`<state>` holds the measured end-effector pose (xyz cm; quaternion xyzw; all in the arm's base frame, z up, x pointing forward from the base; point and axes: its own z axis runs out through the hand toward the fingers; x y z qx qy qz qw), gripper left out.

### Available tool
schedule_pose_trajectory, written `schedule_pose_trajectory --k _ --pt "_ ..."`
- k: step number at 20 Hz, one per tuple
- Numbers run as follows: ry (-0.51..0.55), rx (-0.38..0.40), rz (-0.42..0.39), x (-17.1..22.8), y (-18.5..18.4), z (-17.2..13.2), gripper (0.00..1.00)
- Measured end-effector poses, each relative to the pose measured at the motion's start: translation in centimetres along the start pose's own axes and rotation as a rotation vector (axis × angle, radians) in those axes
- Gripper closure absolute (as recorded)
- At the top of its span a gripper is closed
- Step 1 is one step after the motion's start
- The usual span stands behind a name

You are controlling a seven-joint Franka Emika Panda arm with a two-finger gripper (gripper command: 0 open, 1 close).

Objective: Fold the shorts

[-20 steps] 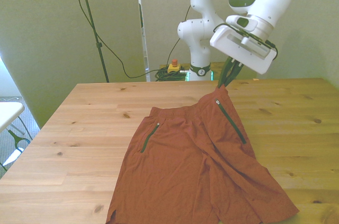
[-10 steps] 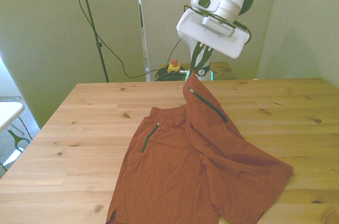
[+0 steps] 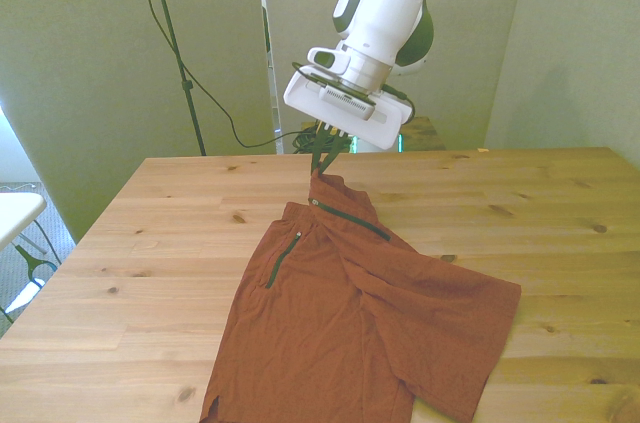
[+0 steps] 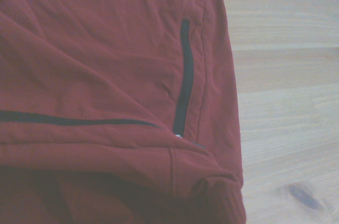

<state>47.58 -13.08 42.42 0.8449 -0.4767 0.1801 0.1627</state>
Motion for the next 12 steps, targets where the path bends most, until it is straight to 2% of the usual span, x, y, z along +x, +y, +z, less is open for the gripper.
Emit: schedule_pose_trajectory --k 1,7,12 --pt "-0.010 -0.011 0.004 0.1 0.6 0.8 0.00" --pt "-0.052 -0.025 0.027 0.4 2.2 5.7 0.00" --pt "-0.060 -0.022 0.013 0.1 1.8 6.8 0.00"
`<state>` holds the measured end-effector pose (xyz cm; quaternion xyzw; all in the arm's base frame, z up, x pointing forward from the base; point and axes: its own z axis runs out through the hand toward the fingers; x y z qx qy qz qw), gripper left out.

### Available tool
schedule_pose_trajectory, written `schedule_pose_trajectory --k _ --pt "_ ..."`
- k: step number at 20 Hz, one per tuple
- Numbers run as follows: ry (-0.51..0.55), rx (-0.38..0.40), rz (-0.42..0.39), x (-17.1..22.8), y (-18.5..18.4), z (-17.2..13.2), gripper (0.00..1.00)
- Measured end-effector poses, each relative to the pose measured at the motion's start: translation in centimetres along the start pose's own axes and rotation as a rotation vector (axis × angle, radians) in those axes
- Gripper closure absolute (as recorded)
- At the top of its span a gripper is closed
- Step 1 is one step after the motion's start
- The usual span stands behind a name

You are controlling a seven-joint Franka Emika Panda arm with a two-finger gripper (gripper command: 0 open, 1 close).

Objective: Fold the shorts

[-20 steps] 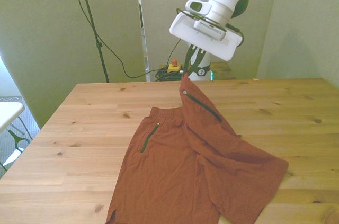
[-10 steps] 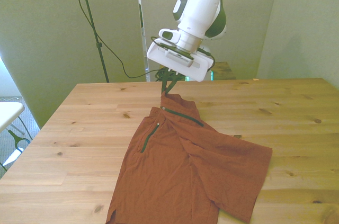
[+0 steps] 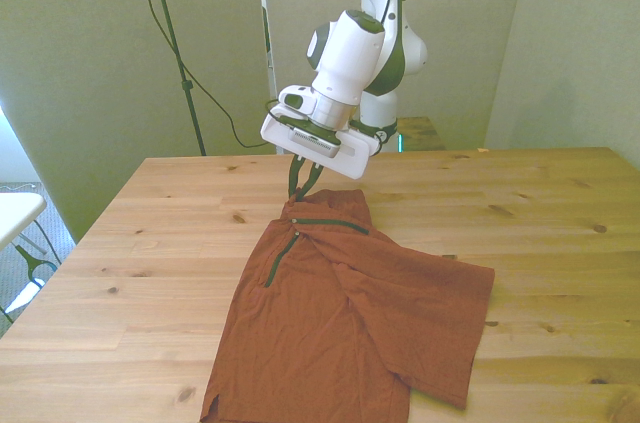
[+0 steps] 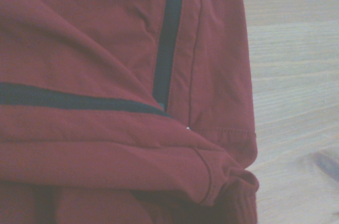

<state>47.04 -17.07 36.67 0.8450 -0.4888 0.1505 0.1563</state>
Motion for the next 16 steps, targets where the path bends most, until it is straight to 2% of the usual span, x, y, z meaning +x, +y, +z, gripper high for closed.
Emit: schedule_pose_trajectory --k 5,9,12,16 --pt "0.023 0.014 -0.024 0.4 0.0 -0.8 0.00" --pt "0.100 0.072 -0.069 0.6 -0.8 -4.0 0.00" --pt "0.173 0.120 -0.173 -2.0 -3.6 -7.2 0.00" --pt "0.264 0.225 -0.346 -9.0 -10.0 -10.4 0.00"
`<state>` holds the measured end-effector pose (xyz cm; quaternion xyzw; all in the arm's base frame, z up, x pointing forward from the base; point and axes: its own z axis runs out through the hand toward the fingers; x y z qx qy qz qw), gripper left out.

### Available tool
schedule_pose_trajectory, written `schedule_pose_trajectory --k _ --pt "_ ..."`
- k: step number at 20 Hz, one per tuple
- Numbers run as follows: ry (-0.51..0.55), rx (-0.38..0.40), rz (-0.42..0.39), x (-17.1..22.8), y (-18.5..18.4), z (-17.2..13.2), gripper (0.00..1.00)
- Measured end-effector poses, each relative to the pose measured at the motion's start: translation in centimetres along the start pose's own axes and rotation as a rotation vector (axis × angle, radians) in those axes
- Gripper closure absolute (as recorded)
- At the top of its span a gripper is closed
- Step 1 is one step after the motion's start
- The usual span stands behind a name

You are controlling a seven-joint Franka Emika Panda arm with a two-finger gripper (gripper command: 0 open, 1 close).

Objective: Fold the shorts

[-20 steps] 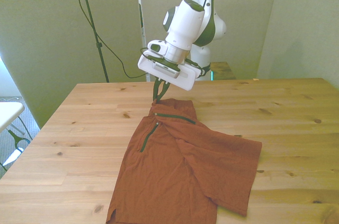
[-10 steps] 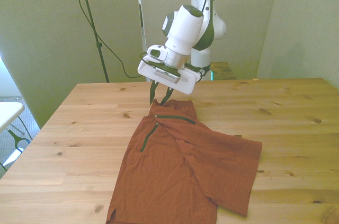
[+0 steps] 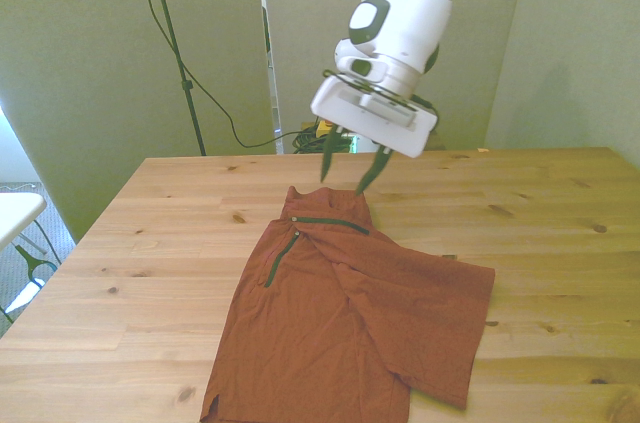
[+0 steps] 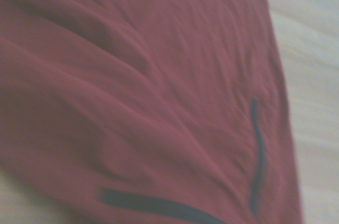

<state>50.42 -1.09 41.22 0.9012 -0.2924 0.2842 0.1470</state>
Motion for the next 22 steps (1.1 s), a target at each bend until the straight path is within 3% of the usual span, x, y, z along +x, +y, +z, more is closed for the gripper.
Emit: schedule_pose_trajectory --k 5,7,10,15,22 --pt "0.083 0.082 -0.187 -3.4 -10.4 0.1 0.00" --pt "0.097 0.093 -0.250 -4.9 -13.0 1.5 0.00" --pt "0.083 0.103 -0.282 -6.1 -15.4 3.4 0.00" --pt "0.093 0.108 -0.292 -6.1 -16.5 3.3 0.00" --pt "0.121 0.010 -0.258 -2.5 -13.4 6.8 0.00"
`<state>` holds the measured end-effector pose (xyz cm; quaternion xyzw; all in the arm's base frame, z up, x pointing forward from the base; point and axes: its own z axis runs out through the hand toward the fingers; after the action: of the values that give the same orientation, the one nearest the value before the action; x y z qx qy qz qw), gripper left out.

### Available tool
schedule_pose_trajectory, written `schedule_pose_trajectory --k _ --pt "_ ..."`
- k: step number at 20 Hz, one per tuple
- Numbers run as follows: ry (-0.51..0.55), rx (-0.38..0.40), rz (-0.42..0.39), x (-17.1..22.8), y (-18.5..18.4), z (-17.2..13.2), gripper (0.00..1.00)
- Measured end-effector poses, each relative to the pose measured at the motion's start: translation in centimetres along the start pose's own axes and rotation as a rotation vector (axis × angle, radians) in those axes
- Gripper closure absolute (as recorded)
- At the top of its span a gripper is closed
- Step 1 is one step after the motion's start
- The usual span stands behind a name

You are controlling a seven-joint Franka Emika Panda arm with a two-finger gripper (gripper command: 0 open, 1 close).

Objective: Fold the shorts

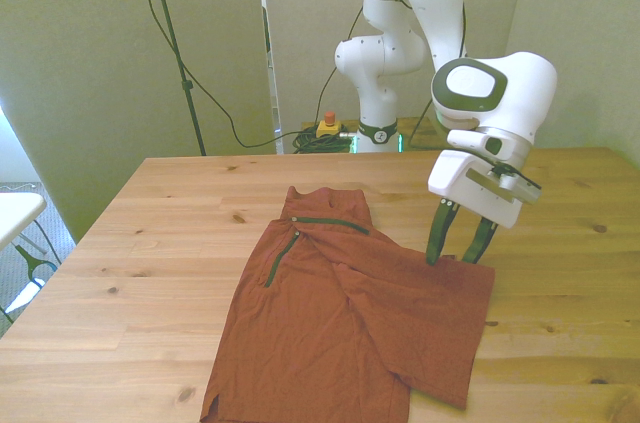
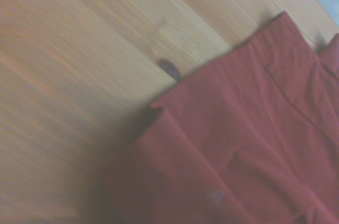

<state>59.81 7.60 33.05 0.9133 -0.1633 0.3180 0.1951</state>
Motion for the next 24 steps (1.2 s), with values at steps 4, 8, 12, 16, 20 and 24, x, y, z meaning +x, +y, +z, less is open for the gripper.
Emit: schedule_pose_trajectory --k 4,8,12,16,20,24 --pt "0.030 -0.005 0.002 1.0 0.0 1.3 1.00" --pt "0.043 0.027 0.031 1.1 -0.6 1.2 1.00" --pt "0.045 0.041 0.040 1.0 -1.6 1.3 1.00" --pt "0.047 0.055 0.041 0.9 -2.8 1.3 1.00" --pt "0.051 0.065 0.041 1.2 -3.7 1.5 1.00" --pt "0.044 0.062 0.042 0.9 -3.7 1.9 1.00"
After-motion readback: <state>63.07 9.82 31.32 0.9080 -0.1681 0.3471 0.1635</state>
